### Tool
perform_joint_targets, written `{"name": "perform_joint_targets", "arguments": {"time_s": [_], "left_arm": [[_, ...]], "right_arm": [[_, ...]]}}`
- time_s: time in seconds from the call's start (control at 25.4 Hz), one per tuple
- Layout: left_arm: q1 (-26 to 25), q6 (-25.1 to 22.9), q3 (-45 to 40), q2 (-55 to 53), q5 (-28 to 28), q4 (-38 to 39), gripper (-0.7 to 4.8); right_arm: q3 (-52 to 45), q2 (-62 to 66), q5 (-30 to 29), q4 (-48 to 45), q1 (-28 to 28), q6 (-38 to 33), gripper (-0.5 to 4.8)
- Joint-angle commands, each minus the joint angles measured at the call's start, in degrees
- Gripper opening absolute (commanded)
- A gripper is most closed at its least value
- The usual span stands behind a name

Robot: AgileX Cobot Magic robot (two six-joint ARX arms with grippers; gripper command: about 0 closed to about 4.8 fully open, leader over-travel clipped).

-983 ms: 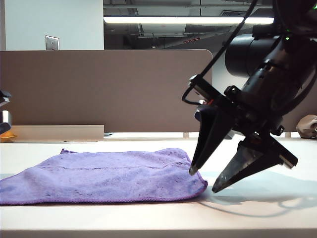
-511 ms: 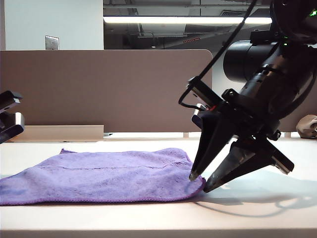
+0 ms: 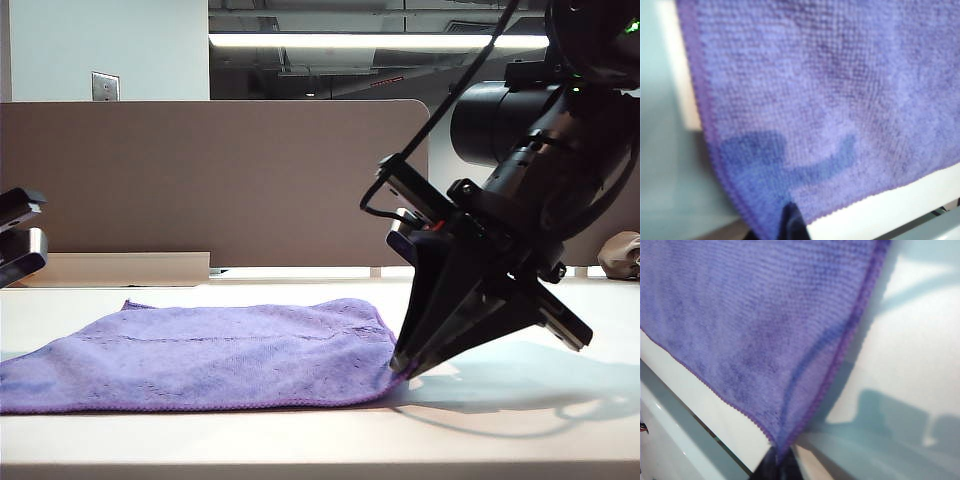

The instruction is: Fold the bottom of the cloth upward, then fold it vertically to form a square shape.

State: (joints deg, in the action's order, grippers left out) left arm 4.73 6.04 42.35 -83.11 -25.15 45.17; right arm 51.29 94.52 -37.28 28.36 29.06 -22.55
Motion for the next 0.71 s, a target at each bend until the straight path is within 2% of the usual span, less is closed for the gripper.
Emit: {"name": "perform_joint_targets", "arguments": {"time_s": [0.04,0.16,0.47,0.71], "left_arm": [[-0.1,-0.1,-0.4,-0.3,2.9,-1.3,-0.06],[-0.1,-0.5,-0.4,-0.3,2.9,-1.6,-0.06],[-0.1,-1.6,-0.4,-0.2,0.6,2.1,-0.06],[0.0,-4.6,-0.4,2.6,0.3,6.5,-0.06]], "right_arm": [[0.3,-0.2,-0.5,-0.4,0.1,0.0,0.07],[0.3,-0.2,-2.8,-0.6,0.1,0.1,-0.01],[0.3,-0.4,-2.9,1.4,1.7,0.9,-0.01],[0.3,-2.1,1.9,5.4,5.5,3.7,-0.01]]}}
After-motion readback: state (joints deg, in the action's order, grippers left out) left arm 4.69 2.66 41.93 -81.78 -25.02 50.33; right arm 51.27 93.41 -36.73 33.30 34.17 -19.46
